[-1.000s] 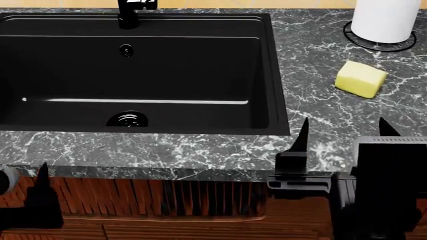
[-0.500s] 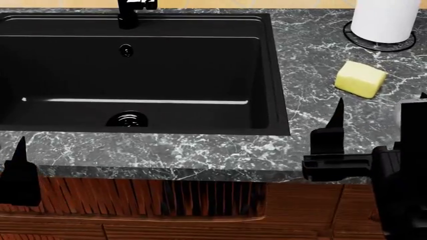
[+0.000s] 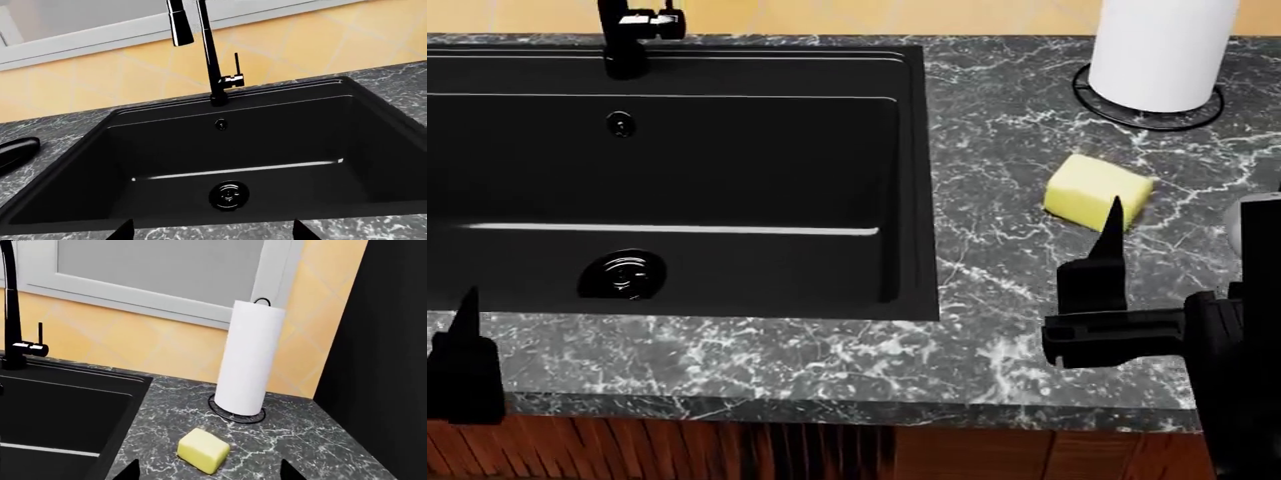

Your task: Pick the pan and sponge and place them into the sink. Then turn on the water.

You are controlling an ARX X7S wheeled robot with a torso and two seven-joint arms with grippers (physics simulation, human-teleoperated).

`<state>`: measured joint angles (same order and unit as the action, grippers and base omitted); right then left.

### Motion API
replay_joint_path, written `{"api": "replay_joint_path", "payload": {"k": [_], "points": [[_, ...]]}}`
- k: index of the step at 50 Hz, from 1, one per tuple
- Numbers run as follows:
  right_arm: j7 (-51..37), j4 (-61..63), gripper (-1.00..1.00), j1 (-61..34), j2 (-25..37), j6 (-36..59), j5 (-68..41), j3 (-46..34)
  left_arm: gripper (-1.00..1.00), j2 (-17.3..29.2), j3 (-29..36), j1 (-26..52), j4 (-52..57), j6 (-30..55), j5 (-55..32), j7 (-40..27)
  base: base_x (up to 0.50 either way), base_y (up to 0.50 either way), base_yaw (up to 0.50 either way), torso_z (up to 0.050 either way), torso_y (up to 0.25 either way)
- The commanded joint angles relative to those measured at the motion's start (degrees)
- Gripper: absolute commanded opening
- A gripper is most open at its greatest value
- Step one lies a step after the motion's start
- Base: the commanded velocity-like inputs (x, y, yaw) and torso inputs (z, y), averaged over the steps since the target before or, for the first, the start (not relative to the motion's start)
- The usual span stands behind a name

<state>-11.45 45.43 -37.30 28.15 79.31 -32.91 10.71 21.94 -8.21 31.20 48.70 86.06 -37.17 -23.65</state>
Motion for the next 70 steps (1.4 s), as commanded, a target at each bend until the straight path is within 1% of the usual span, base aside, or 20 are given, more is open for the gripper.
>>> {"api": "replay_joint_path", "payload": {"k": [1, 4, 5, 6, 9, 17, 21, 23, 24, 29, 32, 35, 36, 39, 44, 55, 63, 66, 67, 70], "points": [[1.3, -0.1, 1.0, 0.2, -1.0, 0.2, -0.3, 2.0, 1.0, -1.5, -1.6, 0.8, -0.6, 0.5, -1.1, 1.1, 0.27, -0.25, 0.0, 0.0, 0.0], [1.3, -0.2, 1.0, 0.3, -1.1, 0.2, -0.5, 2.1, 1.0, -1.9, 0.1, 1.2, -1.5, -0.5, -0.6, 0.3, 0.27, -0.25, 0.0, 0.0, 0.0], [1.4, -0.2, 1.0, 0.3, -1.3, 0.3, -0.7, 2.3, 1.0, -1.3, -1.6, 0.8, -0.6, 0.3, -1.5, 0.9, 0.27, -0.25, 0.0, 0.0, 0.0], [1.3, -0.2, 1.0, 0.3, -1.4, 0.3, -0.8, 2.3, 1.0, -1.6, -0.7, 1.0, -1.1, -0.1, -1.1, 0.4, 0.27, -0.26, 0.0, 0.0, 0.0], [1.3, -0.4, 1.0, 0.6, -1.4, 0.1, -0.8, 2.0, 1.0, -0.9, -2.6, 0.5, -0.2, 0.6, -2.3, 0.9, 0.27, -0.26, 0.0, 0.0, 0.0], [1.1, -0.5, 1.0, 0.3, -1.4, 0.2, -1.2, 2.0, 1.0, -0.5, -2.6, 0.2, -0.3, 0.3, -3.2, 0.2, 0.25, -0.24, 0.0, 0.0, 0.0], [1.0, -0.6, 1.0, 0.2, -1.6, 0.4, -1.5, 2.3, 1.0, -1.0, -0.3, 0.8, -1.7, -1.2, -2.3, -0.8, 0.24, -0.21, 0.0, 0.0, 0.0], [0.7, -0.2, 1.0, 0.0, -1.6, 0.8, -1.6, 2.1, 1.0, 0.1, -1.5, 0.2, -0.6, -0.7, -3.0, -0.4, 0.24, -0.21, 0.0, 0.0, 0.0], [0.5, 0.0, 1.0, 0.0, -1.6, 0.7, -1.6, 1.9, 1.0, -0.3, 0.3, 0.5, -1.3, -1.5, -2.2, -1.1, 0.24, -0.14, 0.0, 0.0, 0.0], [0.5, -0.1, 1.0, 0.4, -1.6, 0.4, -1.7, 2.0, 1.0, 0.3, -1.6, -0.1, -0.6, -1.0, -3.6, -0.5, 0.24, -0.12, 0.0, 0.0, 0.0], [0.5, 0.0, 1.0, 1.1, -1.6, 0.1, -1.8, 2.0, 1.0, -0.1, 0.5, -0.1, -2.2, -2.8, -2.4, -1.3, 0.24, -0.08, 0.0, 0.0, 0.0], [0.4, 0.0, 1.0, 1.3, -1.6, -0.1, -1.9, 2.0, 1.0, 0.6, -1.8, -0.9, -1.0, -1.8, -3.6, -0.7, 0.24, -0.07, 0.0, 0.0, 0.0], [0.4, 0.0, 1.0, 1.4, -1.5, -0.4, -1.8, 1.9, 1.0, 0.0, 0.0, -0.4, -1.9, -2.6, -2.8, -1.5, 0.24, -0.04, 0.0, 0.0, 0.0], [0.4, 0.1, 1.0, 1.5, -1.5, -0.3, -1.9, 1.9, 1.0, 0.6, -2.0, -0.9, -1.0, -1.8, -4.0, -0.9, 0.24, -0.04, 0.0, 0.0, 0.0], [0.2, 0.1, 1.0, 1.5, -1.4, -0.3, -2.2, 2.1, 1.0, 0.0, 0.1, -0.6, -2.2, -3.0, -3.1, -1.9, 0.24, -0.04, 0.0, 0.0, 0.003], [0.2, 0.4, 1.0, 2.0, -1.6, -0.1, -3.1, 2.8, 1.0, 0.5, -1.1, -0.9, -1.7, -2.7, -4.5, -1.9, 0.19, -0.06, 0.0, 0.0, 0.0], [0.1, 0.7, 1.0, 1.6, -1.1, 0.3, -3.6, 3.1, 1.0, 0.0, 0.2, -0.7, -2.4, -3.3, -4.2, -2.9, 0.18, -0.24, 0.0, 0.0, 0.0], [0.0, 0.7, 1.0, 1.9, -1.1, 0.1, -3.6, 3.0, 1.0, 0.7, -1.6, -1.4, -1.5, -2.8, -5.3, -2.4, 0.18, -0.19, 0.0, 0.0, 0.0], [-0.1, 0.6, 1.0, 2.0, -1.2, 0.0, -3.6, 2.9, 1.0, 0.1, 0.1, -0.8, -2.5, -3.6, -4.4, -3.1, 0.18, -0.16, 0.0, 0.0, 0.0], [-0.1, 0.5, 1.0, 2.2, -1.3, -0.4, -3.6, 2.6, 1.0, 0.2, 0.4, -0.9, -2.6, -3.9, -4.5, -3.1, 0.18, -0.16, 0.0, 0.0, 0.0]]}}
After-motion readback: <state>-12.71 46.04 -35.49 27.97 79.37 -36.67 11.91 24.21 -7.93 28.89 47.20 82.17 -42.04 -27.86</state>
